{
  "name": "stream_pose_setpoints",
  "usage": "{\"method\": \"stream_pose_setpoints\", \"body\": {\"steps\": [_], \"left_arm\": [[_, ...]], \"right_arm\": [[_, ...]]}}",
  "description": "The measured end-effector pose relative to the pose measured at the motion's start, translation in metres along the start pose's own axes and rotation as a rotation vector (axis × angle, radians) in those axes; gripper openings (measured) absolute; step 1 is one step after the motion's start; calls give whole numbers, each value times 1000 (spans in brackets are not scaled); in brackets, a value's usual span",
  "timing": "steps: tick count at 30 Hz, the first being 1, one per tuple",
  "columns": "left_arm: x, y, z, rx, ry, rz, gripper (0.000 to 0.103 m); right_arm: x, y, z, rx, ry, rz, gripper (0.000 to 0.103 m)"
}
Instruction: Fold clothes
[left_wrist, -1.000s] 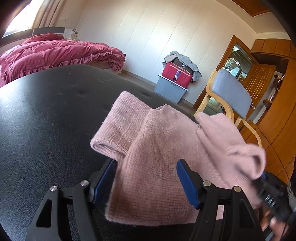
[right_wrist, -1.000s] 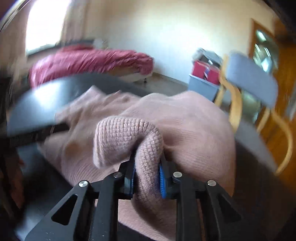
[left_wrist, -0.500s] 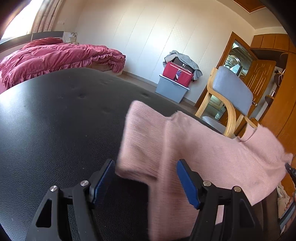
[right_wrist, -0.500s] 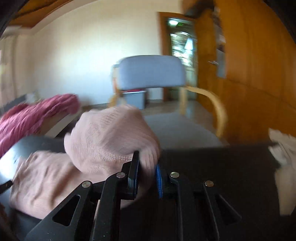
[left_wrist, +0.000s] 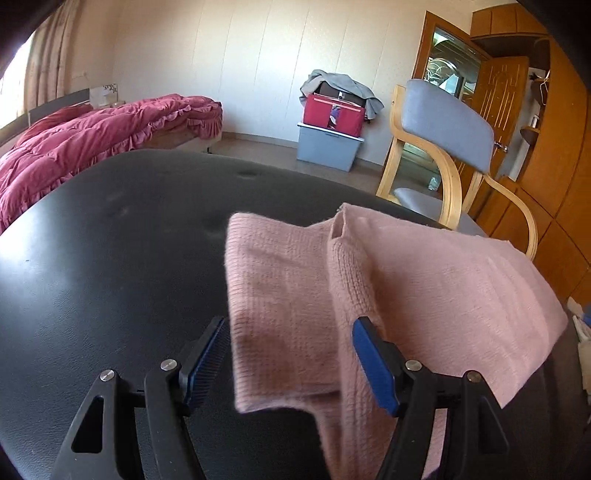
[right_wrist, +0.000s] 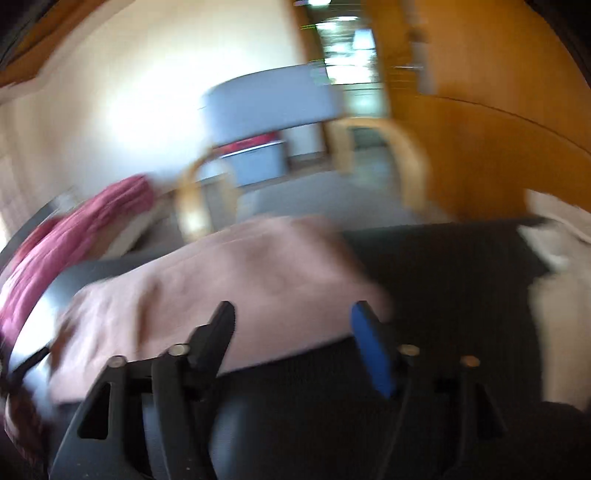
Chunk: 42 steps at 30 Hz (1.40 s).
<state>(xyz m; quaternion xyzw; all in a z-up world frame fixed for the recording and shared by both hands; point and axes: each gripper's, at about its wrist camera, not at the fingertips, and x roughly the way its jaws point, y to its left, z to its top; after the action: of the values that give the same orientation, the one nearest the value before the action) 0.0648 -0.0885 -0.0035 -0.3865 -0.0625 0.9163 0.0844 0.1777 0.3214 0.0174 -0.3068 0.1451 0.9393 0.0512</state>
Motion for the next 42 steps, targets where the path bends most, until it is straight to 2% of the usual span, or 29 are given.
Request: {"method": "stream_pose_setpoints", "body": {"steps": [2, 5, 7, 10, 11, 12, 13, 14, 15, 16, 18, 22, 24, 27, 30, 33, 35, 36, 37, 39, 41, 42], "left_arm": [[8, -4, 8, -5, 35, -1, 70], [26, -13, 19, 8, 103, 26, 70], [33, -21, 23, 26, 124, 12, 70], [35, -35, 23, 72, 124, -14, 71], [33, -39, 22, 90, 117, -33, 71], [31, -44, 21, 108, 109, -51, 69], [29, -48, 20, 127, 102, -70, 63], [27, -53, 19, 145, 95, -89, 54], [25, -57, 19, 163, 87, -108, 38], [23, -61, 18, 179, 82, -131, 36], [10, -68, 15, 204, 71, -203, 36], [-20, -89, 2, 310, 21, -235, 36], [-35, -94, -9, 353, -2, -237, 37], [-54, -89, -21, 378, -32, -256, 37], [-63, -72, -29, 369, -36, -256, 37], [-59, -58, -21, 338, -30, -198, 37], [-54, -49, -12, 310, -24, -148, 37], [-51, -47, -4, 284, -21, -131, 38], [-46, -46, 4, 257, -23, -123, 38], [-36, -50, 17, 236, -29, -110, 41], [-19, -65, 28, 256, -18, -75, 42], [-9, -73, 32, 270, -5, -52, 42]], "right_arm": [[21, 33, 2, -38, 40, 99, 70], [61, 82, 13, -96, 114, 144, 70], [97, 109, 21, -122, 197, 147, 70], [152, 136, 17, -180, 334, 68, 70], [161, 143, 15, -210, 331, 38, 70], [162, 146, 14, -238, 302, 22, 61], [158, 146, 15, -237, 288, 28, 42], [153, 144, 16, -219, 279, 42, 32], [146, 139, 18, -187, 272, 70, 19], [138, 132, 20, -144, 265, 108, 10], [118, 116, 20, -70, 253, 184, 10], [69, 88, 12, 39, 226, 325, 10], [33, 81, -2, 30, 206, 376, 10], [-17, 80, -35, -41, 207, 406, 10], [-46, 77, -77, -126, 299, 405, 10], [-58, 69, -133, -239, 483, 390, 10], [-68, 67, -156, -347, 554, 379, 10], [-77, 68, -160, -408, 554, 384, 10], [-89, 71, -156, -458, 520, 396, 10], [-111, 76, -126, -489, 356, 421, 13], [-115, 78, -92, -461, 211, 392, 41], [-112, 80, -77, -444, 153, 351, 71]]}}
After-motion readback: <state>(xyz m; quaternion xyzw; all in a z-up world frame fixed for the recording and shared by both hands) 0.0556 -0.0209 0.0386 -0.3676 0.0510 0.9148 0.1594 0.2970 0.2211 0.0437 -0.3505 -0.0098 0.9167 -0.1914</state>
